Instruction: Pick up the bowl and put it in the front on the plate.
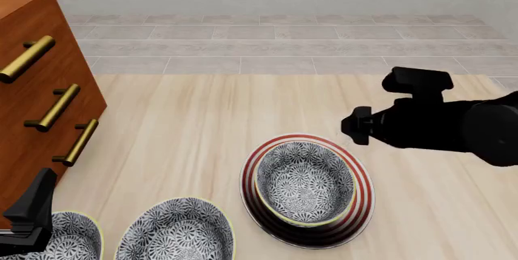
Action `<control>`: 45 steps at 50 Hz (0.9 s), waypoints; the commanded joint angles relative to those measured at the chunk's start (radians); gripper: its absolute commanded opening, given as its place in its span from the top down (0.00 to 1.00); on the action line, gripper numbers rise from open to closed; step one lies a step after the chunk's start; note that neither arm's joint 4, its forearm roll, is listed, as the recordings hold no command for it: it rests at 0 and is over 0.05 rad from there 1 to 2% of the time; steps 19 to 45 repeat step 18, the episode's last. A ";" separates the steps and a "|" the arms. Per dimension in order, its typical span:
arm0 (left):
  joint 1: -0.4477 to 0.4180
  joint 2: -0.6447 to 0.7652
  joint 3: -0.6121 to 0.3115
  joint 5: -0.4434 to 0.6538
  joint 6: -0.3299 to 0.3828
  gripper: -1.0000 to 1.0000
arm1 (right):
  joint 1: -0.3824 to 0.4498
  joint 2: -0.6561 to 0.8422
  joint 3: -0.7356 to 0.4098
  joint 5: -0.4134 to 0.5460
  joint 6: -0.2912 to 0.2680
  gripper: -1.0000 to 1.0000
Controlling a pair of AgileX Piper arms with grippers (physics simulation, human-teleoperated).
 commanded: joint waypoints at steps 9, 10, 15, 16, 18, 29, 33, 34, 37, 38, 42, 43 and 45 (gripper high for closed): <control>0.000 0.000 0.000 0.000 0.000 0.00 | -0.023 -0.079 0.043 -0.068 0.002 0.00; 0.000 0.000 0.000 0.000 0.000 0.00 | -0.022 -0.086 0.051 -0.076 0.006 0.00; 0.000 0.000 0.000 0.000 0.000 0.00 | -0.024 -0.131 0.081 -0.093 0.017 0.00; 0.000 0.000 0.000 0.000 0.000 0.00 | -0.027 -0.134 0.084 -0.099 0.016 0.00; 0.000 0.000 0.000 0.000 0.000 0.00 | -0.033 -0.168 0.103 -0.105 0.021 0.00; 0.000 0.000 0.000 0.000 0.000 0.00 | -0.033 -0.168 0.103 -0.105 0.021 0.00; 0.000 0.000 0.000 0.000 0.000 0.00 | -0.033 -0.168 0.103 -0.105 0.021 0.00; 0.000 0.000 0.000 0.000 0.000 0.00 | -0.033 -0.168 0.103 -0.105 0.021 0.00; 0.000 0.000 0.000 0.000 0.000 0.00 | -0.033 -0.168 0.103 -0.105 0.021 0.00; 0.000 0.000 0.000 0.000 0.000 0.00 | -0.033 -0.168 0.103 -0.105 0.021 0.00; 0.000 0.000 0.000 0.000 0.000 0.00 | -0.033 -0.168 0.103 -0.105 0.021 0.00; 0.000 0.000 0.000 0.000 0.000 0.00 | -0.033 -0.168 0.103 -0.105 0.021 0.00; 0.000 0.000 0.000 0.000 0.000 0.00 | -0.033 -0.168 0.103 -0.105 0.021 0.00</control>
